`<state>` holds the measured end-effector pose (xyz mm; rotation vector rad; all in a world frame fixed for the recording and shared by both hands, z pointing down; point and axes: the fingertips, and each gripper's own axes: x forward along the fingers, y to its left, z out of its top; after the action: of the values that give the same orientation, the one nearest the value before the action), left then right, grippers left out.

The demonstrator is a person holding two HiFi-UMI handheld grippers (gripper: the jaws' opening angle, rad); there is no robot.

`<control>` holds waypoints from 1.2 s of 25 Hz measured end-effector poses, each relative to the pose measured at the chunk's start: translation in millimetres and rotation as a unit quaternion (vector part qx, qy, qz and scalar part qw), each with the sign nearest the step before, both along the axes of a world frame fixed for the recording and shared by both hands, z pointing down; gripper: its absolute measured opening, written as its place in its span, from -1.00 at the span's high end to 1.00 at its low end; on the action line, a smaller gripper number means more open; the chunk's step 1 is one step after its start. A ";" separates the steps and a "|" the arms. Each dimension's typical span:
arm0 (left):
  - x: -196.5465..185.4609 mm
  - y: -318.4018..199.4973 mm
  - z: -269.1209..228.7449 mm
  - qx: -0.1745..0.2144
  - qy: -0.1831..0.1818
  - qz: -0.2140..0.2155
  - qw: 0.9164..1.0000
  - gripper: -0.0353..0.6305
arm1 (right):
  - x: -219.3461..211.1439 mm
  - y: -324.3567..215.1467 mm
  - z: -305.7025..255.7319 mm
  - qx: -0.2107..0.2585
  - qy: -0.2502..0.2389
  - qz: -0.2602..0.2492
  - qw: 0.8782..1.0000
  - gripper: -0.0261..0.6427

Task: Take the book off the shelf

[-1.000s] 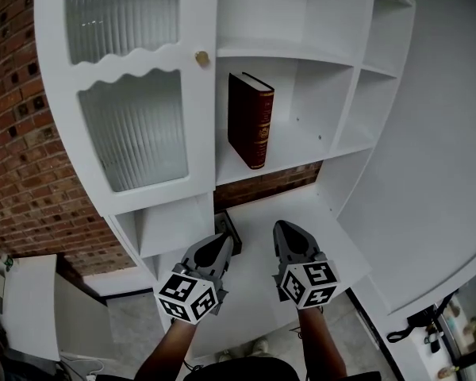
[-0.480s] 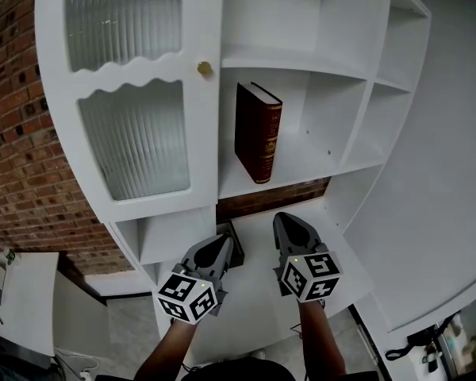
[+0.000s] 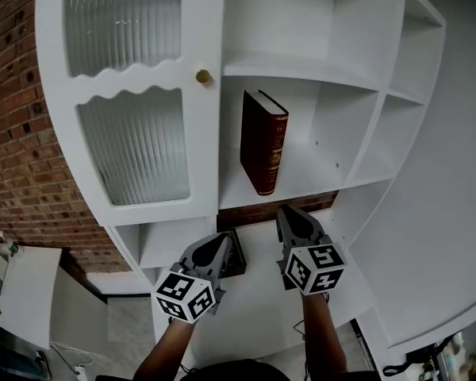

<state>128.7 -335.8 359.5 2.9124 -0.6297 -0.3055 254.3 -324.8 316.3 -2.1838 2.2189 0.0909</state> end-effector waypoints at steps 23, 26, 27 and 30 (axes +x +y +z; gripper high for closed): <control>2.5 -21.6 -7.0 0.011 -0.008 -0.053 0.999 0.84 | 21.0 -58.1 -55.4 0.036 0.013 -0.042 0.998 0.18; -1.5 -24.7 -8.4 0.011 -0.005 -0.060 0.998 0.84 | 21.8 -66.3 -62.0 0.037 0.013 -0.036 0.999 0.10; -3.4 -25.4 -8.7 0.010 -0.004 -0.063 0.998 0.84 | 21.3 -68.9 -63.4 0.036 0.013 -0.035 0.999 0.09; -9.9 -27.4 -7.9 0.007 -0.001 -0.072 0.997 0.84 | 17.3 -77.5 -64.7 0.029 0.021 -0.034 0.999 0.06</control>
<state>118.8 -363.2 351.5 2.8855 -0.8444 -0.3250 271.6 -402.3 251.6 -2.0941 2.2789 0.1990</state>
